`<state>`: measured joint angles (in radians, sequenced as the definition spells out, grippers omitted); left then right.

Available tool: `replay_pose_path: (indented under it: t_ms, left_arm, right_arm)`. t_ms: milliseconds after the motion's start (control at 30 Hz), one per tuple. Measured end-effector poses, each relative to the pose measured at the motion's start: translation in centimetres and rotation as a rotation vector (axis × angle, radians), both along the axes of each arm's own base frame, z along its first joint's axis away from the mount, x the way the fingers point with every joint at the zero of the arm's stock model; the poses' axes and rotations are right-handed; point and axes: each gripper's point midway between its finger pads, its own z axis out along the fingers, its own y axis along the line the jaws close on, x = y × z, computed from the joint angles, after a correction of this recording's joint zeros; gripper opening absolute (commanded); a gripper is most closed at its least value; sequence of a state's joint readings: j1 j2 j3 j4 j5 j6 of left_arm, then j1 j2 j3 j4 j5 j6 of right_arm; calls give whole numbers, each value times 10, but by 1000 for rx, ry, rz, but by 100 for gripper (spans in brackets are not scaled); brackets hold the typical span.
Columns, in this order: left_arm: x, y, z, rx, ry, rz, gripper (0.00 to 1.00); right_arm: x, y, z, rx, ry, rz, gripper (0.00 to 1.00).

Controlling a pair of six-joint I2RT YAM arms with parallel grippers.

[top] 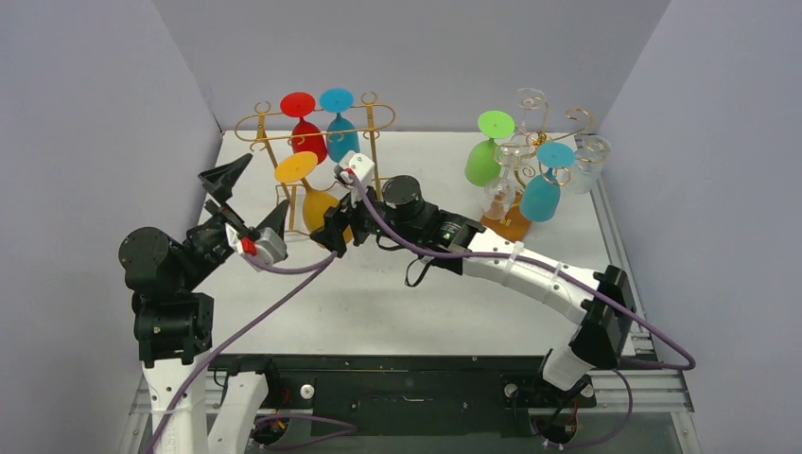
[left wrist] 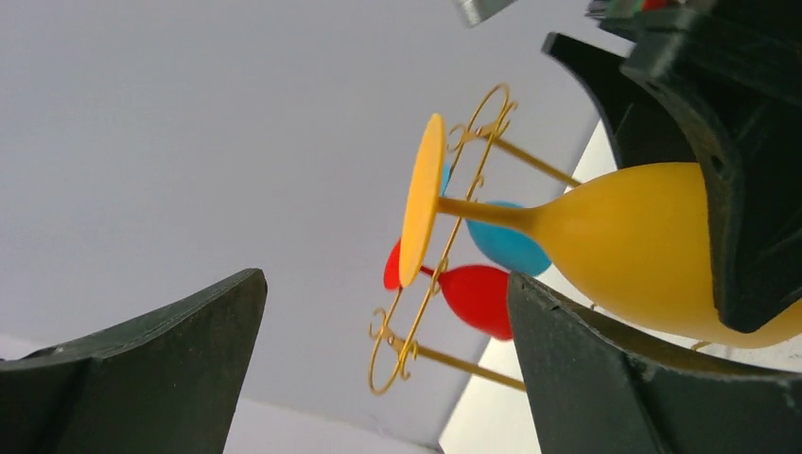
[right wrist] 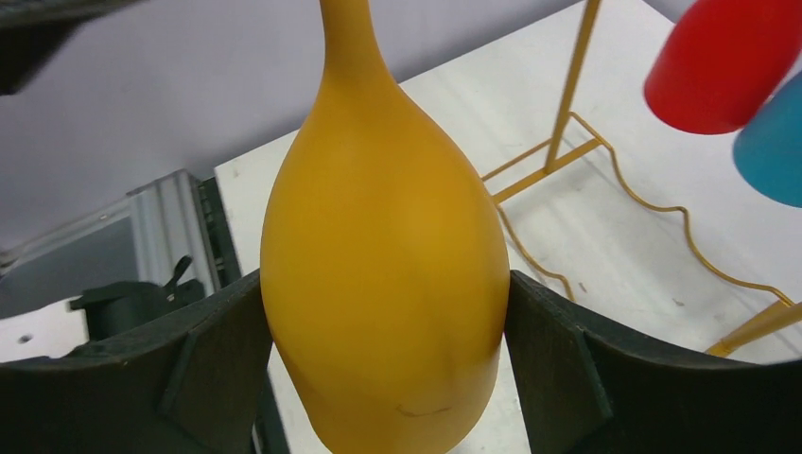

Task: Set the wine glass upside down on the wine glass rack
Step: Turn the wine glass upside down at the wine rack.

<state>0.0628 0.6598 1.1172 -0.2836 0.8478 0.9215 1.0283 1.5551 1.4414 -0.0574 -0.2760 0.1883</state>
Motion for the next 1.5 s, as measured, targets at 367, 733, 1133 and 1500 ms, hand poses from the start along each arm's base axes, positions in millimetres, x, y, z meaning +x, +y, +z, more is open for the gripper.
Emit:
replay_pose_path:
  t_ms: [367, 733, 1133, 1500]
  left_arm:
    - [66, 93, -37, -450, 346, 423, 96]
    - [71, 101, -56, -640, 467, 482, 96]
    - [70, 100, -57, -661, 479, 480, 96]
    - [70, 100, -59, -658, 488, 482, 96]
  right_arm:
    - [75, 35, -47, -86, -3, -161, 72]
    - [123, 45, -45, -3, 3, -258, 71]
    - [146, 50, -70, 8, 61, -298, 69]
    - [138, 55, -74, 31, 45, -283, 67]
